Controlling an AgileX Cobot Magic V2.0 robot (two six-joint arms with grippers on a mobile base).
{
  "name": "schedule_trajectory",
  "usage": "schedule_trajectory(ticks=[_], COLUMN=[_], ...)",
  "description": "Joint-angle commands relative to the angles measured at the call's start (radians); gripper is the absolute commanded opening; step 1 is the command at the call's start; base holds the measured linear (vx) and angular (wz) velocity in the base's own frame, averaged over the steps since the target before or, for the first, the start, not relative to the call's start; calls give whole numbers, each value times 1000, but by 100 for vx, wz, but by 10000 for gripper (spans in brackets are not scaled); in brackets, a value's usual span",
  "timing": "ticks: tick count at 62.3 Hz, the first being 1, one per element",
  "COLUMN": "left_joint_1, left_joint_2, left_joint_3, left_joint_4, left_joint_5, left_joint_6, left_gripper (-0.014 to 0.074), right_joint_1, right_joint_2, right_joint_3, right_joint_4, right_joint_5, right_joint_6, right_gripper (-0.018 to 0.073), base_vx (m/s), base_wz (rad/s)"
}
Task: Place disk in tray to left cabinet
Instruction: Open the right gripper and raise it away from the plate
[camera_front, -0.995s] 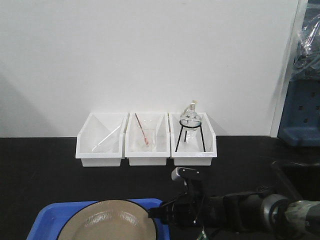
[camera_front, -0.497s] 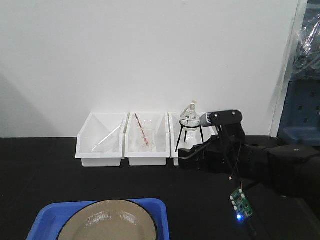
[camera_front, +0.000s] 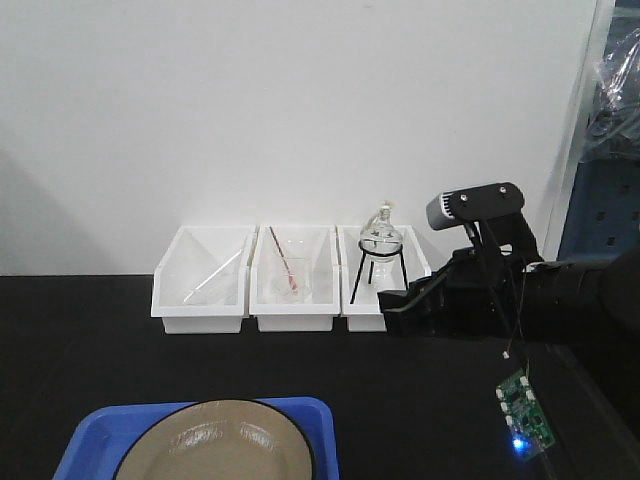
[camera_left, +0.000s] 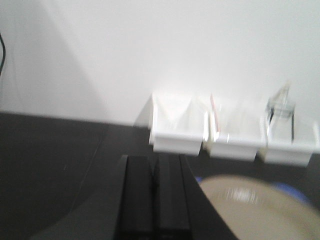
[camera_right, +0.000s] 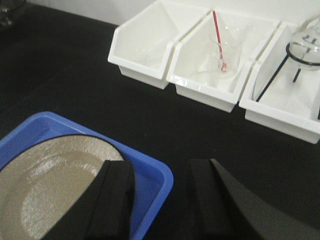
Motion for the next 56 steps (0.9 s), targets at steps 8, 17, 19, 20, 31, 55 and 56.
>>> schedule_trajectory(ticks=[8,17,19,20,31,55,56], left_joint_1=[-4,-4,-4,-4,-4,-4,-4], left_joint_2=[-2,116,175,197,513,984,1000], left_joint_3=[-177,-383,-443,-463,-711,-819,-819], left_joint_4=[-68,-35,-32,-32,-32,-34,-34], left_joint_5=[139,380,427,441,539,505,504], left_joint_6=[-40,-26,-26,-26,-6,104,104], left_gripper=[-6,-6,-6,-6,-6,62,78], right_joint_1=[-3,-3,-3,-3,-3,-3,-3], right_joint_2=[-42,-42,-42,-42,-42,-42,-42], right_joint_3=[-29,-29,-29,-29,-29,-29,-29], right_joint_4=[-93,-98,-98,-98,-98,-89,-89], right_joint_5=[-34,-44,-44,-44,-44,-15,-13], right_joint_6=[73,73,73,73,72,72,72], right_gripper=[322,322,322,322,322,322,322], base_vx=[0,0,0,0,0,0,0], base_wz=[0,0,0,0,0,0,0])
